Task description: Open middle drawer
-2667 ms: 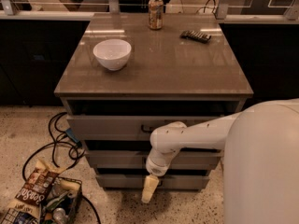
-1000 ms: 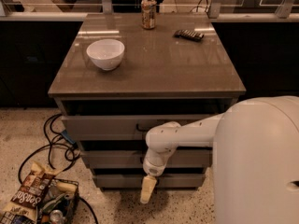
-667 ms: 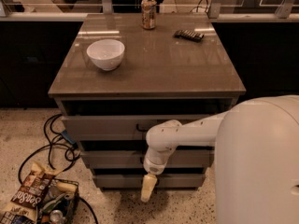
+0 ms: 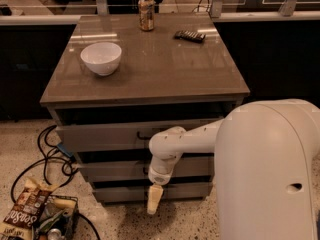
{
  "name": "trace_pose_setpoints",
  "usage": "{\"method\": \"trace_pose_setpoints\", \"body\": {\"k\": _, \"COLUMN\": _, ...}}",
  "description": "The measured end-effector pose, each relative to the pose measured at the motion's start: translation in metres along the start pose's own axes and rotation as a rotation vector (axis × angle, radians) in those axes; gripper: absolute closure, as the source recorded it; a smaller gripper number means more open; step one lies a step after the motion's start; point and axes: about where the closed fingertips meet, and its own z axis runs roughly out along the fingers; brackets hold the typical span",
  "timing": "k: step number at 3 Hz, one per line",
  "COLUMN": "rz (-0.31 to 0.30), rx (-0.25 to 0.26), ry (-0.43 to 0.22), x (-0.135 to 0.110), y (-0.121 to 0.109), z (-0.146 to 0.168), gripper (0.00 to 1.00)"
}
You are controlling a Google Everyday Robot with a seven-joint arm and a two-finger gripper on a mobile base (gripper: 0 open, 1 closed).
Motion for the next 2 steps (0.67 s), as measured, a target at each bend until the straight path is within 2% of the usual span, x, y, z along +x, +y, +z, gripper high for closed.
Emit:
{"method": "trace_pose_setpoints", "body": {"k": 1, "rz": 0.0, "rx": 0.0, "ry": 0.0, "x": 0.0, "y": 0.0, "z": 0.0001, "gripper": 0.0}}
{"method": "trace_pose_setpoints", "body": {"k": 2, "rz": -0.037, "rx": -0.02, "ry": 0.016, "x": -0.0091, "y": 0.0015, "z": 0.0054, "gripper": 0.0}}
